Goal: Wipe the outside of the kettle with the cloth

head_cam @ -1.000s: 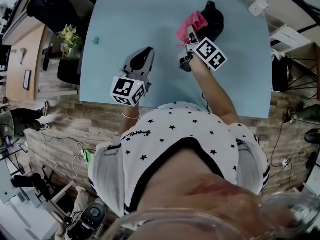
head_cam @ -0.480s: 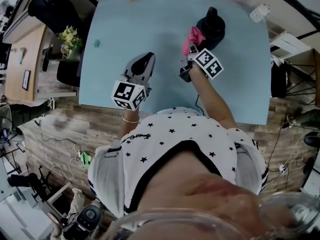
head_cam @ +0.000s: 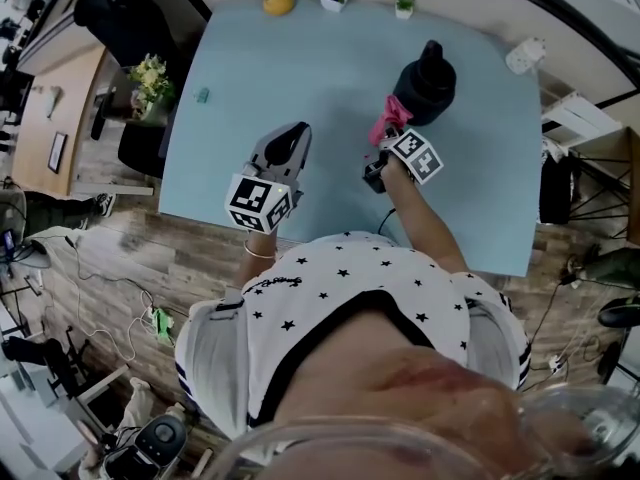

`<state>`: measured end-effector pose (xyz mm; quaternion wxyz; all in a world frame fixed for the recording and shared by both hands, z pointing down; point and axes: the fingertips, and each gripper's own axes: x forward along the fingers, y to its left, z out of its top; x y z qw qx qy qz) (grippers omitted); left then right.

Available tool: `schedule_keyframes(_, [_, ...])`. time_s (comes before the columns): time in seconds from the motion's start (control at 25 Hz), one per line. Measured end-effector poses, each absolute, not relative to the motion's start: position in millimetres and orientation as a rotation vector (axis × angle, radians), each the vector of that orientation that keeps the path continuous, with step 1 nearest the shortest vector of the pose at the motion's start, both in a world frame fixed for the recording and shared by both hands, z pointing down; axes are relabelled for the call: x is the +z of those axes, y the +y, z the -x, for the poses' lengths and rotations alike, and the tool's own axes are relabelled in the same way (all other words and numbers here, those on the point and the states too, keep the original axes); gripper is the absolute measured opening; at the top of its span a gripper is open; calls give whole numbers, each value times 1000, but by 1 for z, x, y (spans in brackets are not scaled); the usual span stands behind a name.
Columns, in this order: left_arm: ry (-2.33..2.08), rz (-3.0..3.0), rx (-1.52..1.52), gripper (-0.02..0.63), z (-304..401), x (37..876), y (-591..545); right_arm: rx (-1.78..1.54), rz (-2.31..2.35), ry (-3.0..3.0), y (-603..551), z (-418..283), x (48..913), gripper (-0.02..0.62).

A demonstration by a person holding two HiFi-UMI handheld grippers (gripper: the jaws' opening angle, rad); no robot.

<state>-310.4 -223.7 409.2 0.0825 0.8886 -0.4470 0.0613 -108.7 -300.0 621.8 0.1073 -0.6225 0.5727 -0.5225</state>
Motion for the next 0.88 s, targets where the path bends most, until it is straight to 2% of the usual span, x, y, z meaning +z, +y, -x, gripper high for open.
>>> schedule_keyframes(0.44, [-1372,-2647,187,40,313,406,-222,-1572,1839,1721,-293,109,635,69])
schedule_keyframes(0.72, [-1374,-2651,179,40,306,402,-213,-1578,1597,1923,-265,140,596,67])
schedule_keyframes(0.88, [-1365,-2659,178,40,297,401,-207,-1391,1480,2193,-253,146,554,67])
